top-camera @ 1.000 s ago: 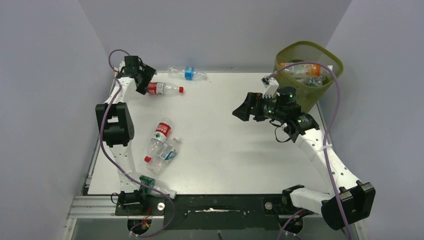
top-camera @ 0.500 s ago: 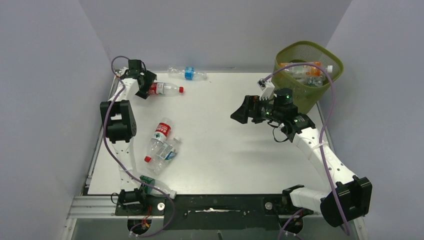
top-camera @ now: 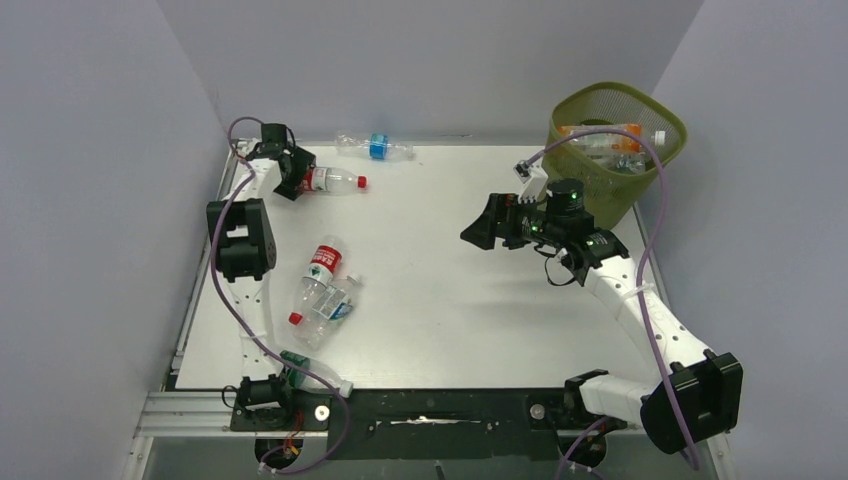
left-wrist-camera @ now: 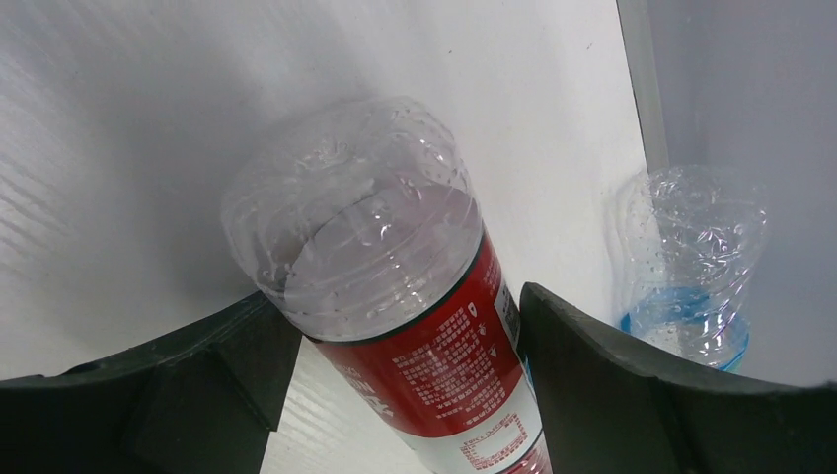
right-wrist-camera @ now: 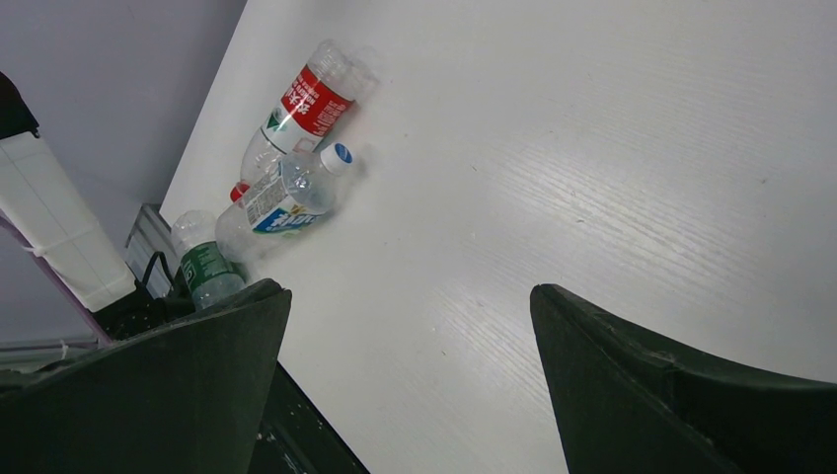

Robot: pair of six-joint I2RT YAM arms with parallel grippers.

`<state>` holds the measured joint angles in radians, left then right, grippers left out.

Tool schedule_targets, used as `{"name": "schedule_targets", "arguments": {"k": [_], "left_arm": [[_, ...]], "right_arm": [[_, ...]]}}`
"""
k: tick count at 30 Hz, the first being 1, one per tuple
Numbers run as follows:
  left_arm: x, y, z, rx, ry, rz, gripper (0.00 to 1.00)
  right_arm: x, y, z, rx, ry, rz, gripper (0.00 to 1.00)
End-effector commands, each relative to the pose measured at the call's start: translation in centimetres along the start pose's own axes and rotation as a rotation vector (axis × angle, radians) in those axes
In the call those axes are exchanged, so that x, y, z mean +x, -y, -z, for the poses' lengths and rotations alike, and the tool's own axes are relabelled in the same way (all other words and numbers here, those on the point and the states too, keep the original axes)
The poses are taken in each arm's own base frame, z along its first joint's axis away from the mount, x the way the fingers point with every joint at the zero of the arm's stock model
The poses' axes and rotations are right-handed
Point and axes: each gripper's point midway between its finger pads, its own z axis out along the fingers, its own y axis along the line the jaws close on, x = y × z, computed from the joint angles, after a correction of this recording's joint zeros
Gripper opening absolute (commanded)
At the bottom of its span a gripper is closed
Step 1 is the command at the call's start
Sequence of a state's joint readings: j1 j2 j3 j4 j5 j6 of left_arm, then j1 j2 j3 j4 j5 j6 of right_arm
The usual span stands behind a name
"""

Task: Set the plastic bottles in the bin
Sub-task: Pick up the plastic bottle at the center of the board.

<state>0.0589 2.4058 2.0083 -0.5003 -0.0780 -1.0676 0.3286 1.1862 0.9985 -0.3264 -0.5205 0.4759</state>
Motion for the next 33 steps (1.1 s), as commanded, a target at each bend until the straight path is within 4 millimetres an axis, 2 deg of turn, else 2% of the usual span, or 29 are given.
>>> {"name": "schedule_targets", "arguments": {"k": [1,6,9,12,17,22,33], "left_arm": [[-0.8,0.9,0.6,0.031,0.020,-0.033,0.74],[-0.8,1.4,2.5,0.093,0.017,-0.042,0.57],[-0.9,2.4,4.7,0.152,0.014,-0.074,0.54],[-0.4,4.4,7.8,0.260,-0.026,-0.116,0.53],[2.6,7.5,14.3,0.445,-0.139,-0.241,0.53],[5.7,9.3,20.6,0.588,-0.192,-0.350,0.53],[13.9,10.6,31.2,0.867,-0.346,-0.602,0.53]], "right_arm": [[-1.4,-1.2,0.4,-0.036,0.061,0.029,0.98],[-1.5,-1.4,0.7,-0.032,0.065,0.020,0.98],[-1.6,-1.5,0.9,-0.027,0.068,0.016,0.98],[-1.8,-1.9,1.3,-0.029,0.073,0.011,0.98],[-2.2,-2.9,2.0,-0.042,0.088,0.000,0.98],[-2.3,-3.6,2.4,-0.050,0.092,-0.014,0.98],[-4.3,-5.4,2.9,-0.086,0.114,-0.021,0.98]]}}
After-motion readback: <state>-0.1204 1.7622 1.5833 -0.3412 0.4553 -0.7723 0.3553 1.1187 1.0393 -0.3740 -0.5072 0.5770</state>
